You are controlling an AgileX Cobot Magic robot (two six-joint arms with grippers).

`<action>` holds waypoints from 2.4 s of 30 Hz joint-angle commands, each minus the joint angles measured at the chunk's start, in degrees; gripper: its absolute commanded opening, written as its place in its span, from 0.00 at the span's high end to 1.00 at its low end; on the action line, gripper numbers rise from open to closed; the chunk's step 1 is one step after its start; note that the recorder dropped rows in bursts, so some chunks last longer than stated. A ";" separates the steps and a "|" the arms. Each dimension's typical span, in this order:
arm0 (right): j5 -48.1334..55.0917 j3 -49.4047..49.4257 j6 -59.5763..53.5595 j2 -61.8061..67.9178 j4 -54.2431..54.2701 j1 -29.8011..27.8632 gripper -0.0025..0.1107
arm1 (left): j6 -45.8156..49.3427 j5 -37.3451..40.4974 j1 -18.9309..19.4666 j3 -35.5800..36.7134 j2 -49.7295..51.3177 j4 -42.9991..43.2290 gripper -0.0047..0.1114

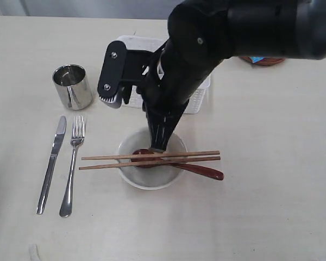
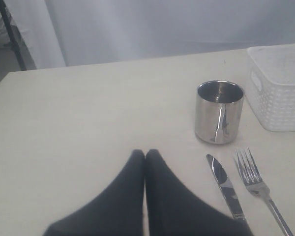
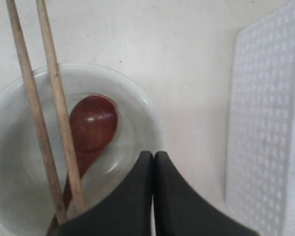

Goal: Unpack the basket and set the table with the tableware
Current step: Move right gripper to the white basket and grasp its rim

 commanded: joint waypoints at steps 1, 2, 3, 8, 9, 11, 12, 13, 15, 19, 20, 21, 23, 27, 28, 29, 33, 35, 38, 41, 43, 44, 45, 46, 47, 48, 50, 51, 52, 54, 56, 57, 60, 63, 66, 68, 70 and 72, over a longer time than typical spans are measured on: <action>-3.29 -0.15 0.85 -3.44 -4.27 -5.03 0.98 | -0.13 -0.03 -0.29 0.13 -0.11 0.13 0.96; -5.93 -0.15 2.53 -4.04 -3.13 -7.60 0.98 | -0.13 -0.03 -0.29 0.13 -0.11 0.13 0.96; -6.66 -0.15 2.95 -4.26 -2.37 -8.89 0.98 | -0.13 -0.03 -0.29 0.13 -0.11 0.13 0.96; -7.17 -0.15 2.37 -3.71 3.29 -11.67 0.77 | -0.13 -0.03 -0.29 0.13 -0.11 0.13 0.96; -6.85 -0.38 1.91 -2.97 3.29 -11.67 0.65 | -0.13 -0.03 -0.29 0.13 -0.11 0.13 0.96; -6.93 -1.90 2.64 -1.65 3.29 -11.80 0.53 | -0.13 -0.03 -0.29 0.13 -0.11 0.13 0.96; -6.81 -3.21 3.21 -0.66 2.79 -11.80 0.53 | -0.13 -0.03 -0.29 0.13 -0.11 0.13 0.96; -5.49 -5.76 3.37 0.87 2.79 -11.80 0.53 | -0.13 -0.03 -0.29 0.13 -0.11 0.13 0.96; -2.80 -9.04 3.37 3.31 2.79 -11.70 0.53 | -0.13 -0.03 -0.29 0.13 -0.11 0.13 0.96; 1.56 -14.45 3.37 8.74 3.29 -11.70 0.53 | -0.13 -0.03 -0.29 0.13 -0.11 0.13 0.96; 2.34 -15.64 3.08 9.86 3.29 -11.70 0.53 | -0.13 -0.03 -0.29 0.13 -0.11 0.13 0.96; 2.54 -16.57 2.92 11.41 3.29 -11.70 0.53 | -0.13 -0.03 -0.29 0.13 -0.11 0.13 0.96; 2.54 -17.58 2.30 13.20 3.29 -11.70 0.53 | -0.13 -0.03 -0.29 0.13 -0.11 0.13 0.96; 2.36 -19.19 0.72 17.55 2.82 -11.70 0.53 | -0.13 -0.03 -0.29 0.13 -0.11 0.13 0.96; 2.36 -19.64 0.58 18.64 2.59 -11.70 0.53 | -0.13 -0.03 -0.29 0.13 -0.11 0.13 0.96; 2.36 -20.21 0.58 19.70 2.59 -11.70 0.53 | -0.13 -0.03 -0.29 0.13 -0.11 0.13 0.96; 2.36 -22.17 0.58 22.82 1.23 -11.80 0.62 | -0.13 -0.03 -0.29 0.13 -0.11 0.13 0.96; 2.35 -22.61 0.58 23.38 -0.32 -11.80 0.75 | -0.13 -0.03 -0.29 0.13 -0.11 0.13 0.96; 2.35 -22.61 0.58 22.99 -4.68 -11.80 0.98 | -0.13 -0.03 -0.29 0.13 -0.11 0.13 0.96; 2.35 -23.21 1.70 21.22 -6.33 -12.99 0.98 | -0.13 -0.03 -0.29 0.13 -0.11 0.13 0.96; 2.86 -24.66 3.93 19.13 -6.33 -14.41 0.98 | -0.13 -0.03 -0.29 0.13 -0.11 0.13 0.96; 3.13 -25.20 4.03 18.21 -6.18 -15.34 0.98 | -0.13 -0.03 -0.29 0.13 -0.11 0.13 0.96; 3.24 -25.80 4.79 17.04 -6.18 -16.48 0.98 | -0.13 -0.03 -0.29 0.13 -0.11 0.13 0.96; 3.24 -26.29 5.13 16.08 -6.18 -17.55 0.98 | -0.13 -0.03 -0.29 0.13 -0.11 0.13 0.96; 3.24 -26.60 5.59 15.01 -6.18 -19.06 0.98 | -0.13 -0.03 -0.29 0.13 -0.11 0.13 0.96; 2.87 -27.08 6.62 13.97 -6.18 -20.89 0.98 | -0.13 -0.03 -0.29 0.13 -0.11 0.13 0.96; 1.78 -28.18 11.07 12.11 -6.18 -27.39 0.98 | -0.13 -0.03 -0.29 0.13 -0.11 0.13 0.96; 1.77 -29.50 13.57 12.11 -6.18 -32.39 0.98 | -0.13 -0.03 -0.29 0.13 -0.11 0.13 0.96; 1.77 -30.03 14.89 12.33 -6.18 -35.25 0.98 | -0.13 -0.03 -0.29 0.13 -0.11 0.13 0.96; 1.45 -30.43 15.36 13.72 -5.09 -43.56 0.98 | -0.13 -0.03 -0.29 0.13 -0.11 0.13 0.96; 0.50 -30.43 15.36 16.11 0.63 -50.74 0.98 | -0.13 -0.03 -0.29 0.13 -0.11 0.13 0.96; 0.04 -30.43 15.36 18.06 3.76 -54.46 0.98 | -0.13 -0.03 -0.29 0.13 -0.11 0.13 0.96; -1.57 -30.43 15.36 23.52 5.96 -59.74 0.98 | -0.13 -0.03 -0.29 0.13 -0.11 0.13 0.96; -1.90 -33.20 15.36 28.65 6.44 -60.32 0.98 | -0.13 -0.03 -0.29 0.13 -0.11 0.13 0.96; 2.54 -42.41 15.46 35.11 9.80 -59.55 0.98 | -0.13 -0.03 -0.29 0.13 -0.11 0.13 0.96; 3.55 -45.99 15.35 37.26 11.86 -59.02 0.98 | -0.13 -0.03 -0.29 0.13 -0.11 0.13 0.96; 4.03 -48.26 14.75 38.90 14.13 -58.30 0.98 | -0.13 -0.03 -0.29 0.13 -0.11 0.13 0.96; 5.22 -49.89 12.03 40.06 17.46 -57.66 0.98 | -0.13 -0.03 -0.29 0.13 -0.11 0.13 0.96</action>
